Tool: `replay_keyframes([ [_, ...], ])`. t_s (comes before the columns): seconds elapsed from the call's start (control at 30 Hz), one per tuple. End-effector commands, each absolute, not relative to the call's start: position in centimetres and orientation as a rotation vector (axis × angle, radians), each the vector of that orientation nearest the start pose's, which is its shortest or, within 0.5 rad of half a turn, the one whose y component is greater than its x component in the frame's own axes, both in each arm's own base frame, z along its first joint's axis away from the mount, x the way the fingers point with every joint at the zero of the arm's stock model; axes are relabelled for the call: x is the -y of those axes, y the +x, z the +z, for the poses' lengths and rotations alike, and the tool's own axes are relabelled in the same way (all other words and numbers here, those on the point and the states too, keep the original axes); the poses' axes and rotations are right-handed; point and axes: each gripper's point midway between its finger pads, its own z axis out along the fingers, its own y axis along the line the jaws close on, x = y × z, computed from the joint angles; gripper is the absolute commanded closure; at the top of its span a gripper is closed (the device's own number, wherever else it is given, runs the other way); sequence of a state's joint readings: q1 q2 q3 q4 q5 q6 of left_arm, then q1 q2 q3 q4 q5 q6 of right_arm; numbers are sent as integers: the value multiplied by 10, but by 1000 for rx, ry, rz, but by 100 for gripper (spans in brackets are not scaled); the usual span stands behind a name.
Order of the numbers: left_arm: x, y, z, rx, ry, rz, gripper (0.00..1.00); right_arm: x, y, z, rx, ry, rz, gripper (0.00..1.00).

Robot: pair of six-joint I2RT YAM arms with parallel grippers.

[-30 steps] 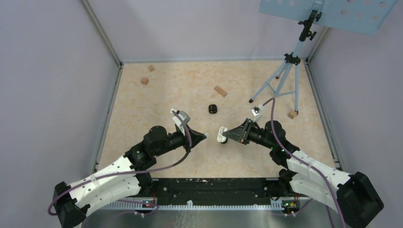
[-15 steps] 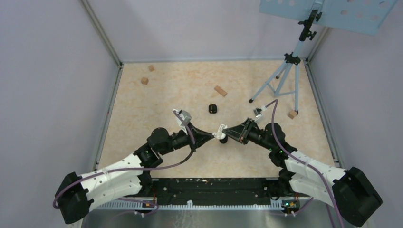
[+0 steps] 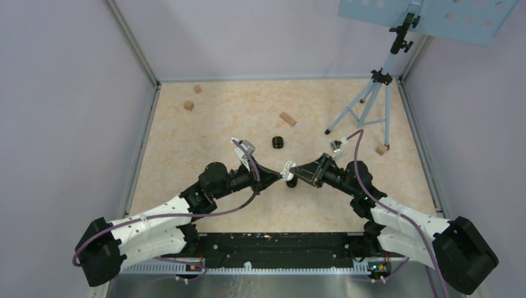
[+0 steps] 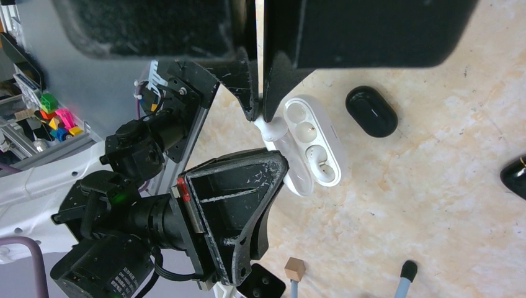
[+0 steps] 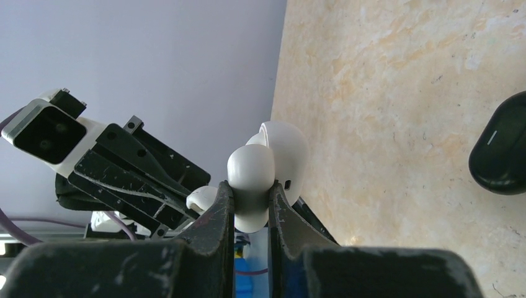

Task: Insert the wireless bluetooth earbuds into the charging case
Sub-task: Insert the left earbud into the left side groove of the charging case.

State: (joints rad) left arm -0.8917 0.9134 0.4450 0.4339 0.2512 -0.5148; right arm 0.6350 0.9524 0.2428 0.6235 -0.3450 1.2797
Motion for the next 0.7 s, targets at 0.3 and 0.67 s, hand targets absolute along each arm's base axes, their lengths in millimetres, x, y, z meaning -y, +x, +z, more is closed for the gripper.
replay_keyframes([
  [0.3, 311, 179, 225, -1661, 505, -1229, 100, -275, 192, 207, -1867, 254, 1726, 100],
  [0.67, 308, 183, 216, -1683, 513, -1181, 100, -276, 190, 207, -1866, 256, 1734, 100],
])
